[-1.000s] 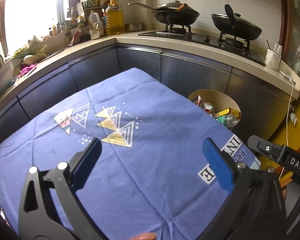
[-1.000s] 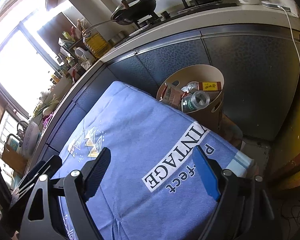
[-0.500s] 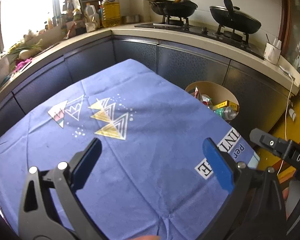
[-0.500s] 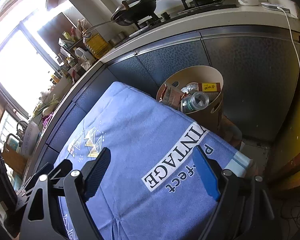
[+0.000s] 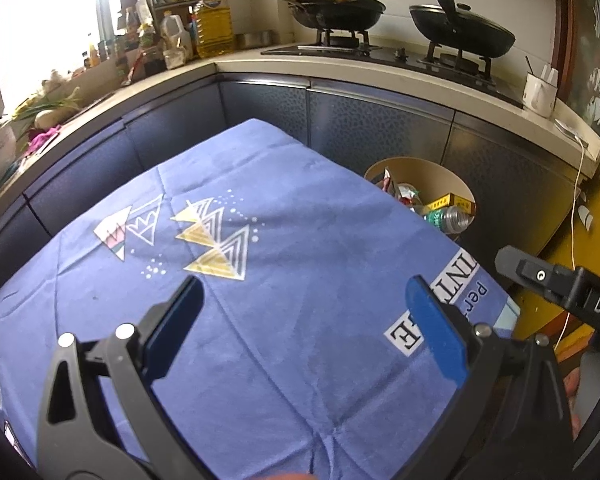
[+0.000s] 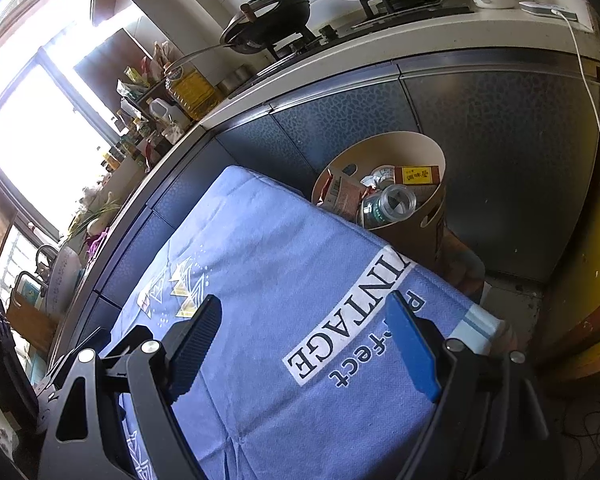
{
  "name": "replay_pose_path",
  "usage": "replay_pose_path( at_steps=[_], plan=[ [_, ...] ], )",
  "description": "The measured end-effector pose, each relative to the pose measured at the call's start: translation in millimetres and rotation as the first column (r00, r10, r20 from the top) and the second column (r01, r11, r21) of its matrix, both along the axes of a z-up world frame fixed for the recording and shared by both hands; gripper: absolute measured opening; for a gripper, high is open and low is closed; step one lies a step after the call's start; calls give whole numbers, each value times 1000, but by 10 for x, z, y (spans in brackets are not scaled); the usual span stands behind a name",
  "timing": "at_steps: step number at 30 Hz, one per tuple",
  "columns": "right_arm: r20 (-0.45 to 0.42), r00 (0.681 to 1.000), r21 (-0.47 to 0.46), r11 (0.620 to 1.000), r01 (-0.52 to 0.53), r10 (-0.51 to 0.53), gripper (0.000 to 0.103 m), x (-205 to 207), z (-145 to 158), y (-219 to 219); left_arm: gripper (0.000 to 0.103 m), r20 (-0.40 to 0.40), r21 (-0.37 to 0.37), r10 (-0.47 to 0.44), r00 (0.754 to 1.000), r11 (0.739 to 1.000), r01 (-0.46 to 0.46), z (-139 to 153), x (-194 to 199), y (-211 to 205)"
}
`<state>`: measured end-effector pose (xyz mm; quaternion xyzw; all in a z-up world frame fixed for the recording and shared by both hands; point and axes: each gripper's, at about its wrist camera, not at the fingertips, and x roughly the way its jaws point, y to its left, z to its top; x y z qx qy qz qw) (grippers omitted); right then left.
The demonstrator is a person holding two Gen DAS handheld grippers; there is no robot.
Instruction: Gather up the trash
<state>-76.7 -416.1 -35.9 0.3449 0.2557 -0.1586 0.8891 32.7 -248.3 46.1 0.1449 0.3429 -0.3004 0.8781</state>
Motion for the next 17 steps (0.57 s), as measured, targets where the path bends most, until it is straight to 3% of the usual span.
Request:
replay_pose_path(
  at_steps=[7, 17],
  plan=[
    [2, 1000, 2, 1000, -3, 3, 81, -1, -1, 4, 97, 32, -4, -19, 999, 1000, 19, 30, -51, -5],
    [-2, 1000, -4, 1000, -5, 5, 81, 14, -7, 15, 97, 12, -3, -18, 1000, 1000, 18, 24, -36, 2]
  ],
)
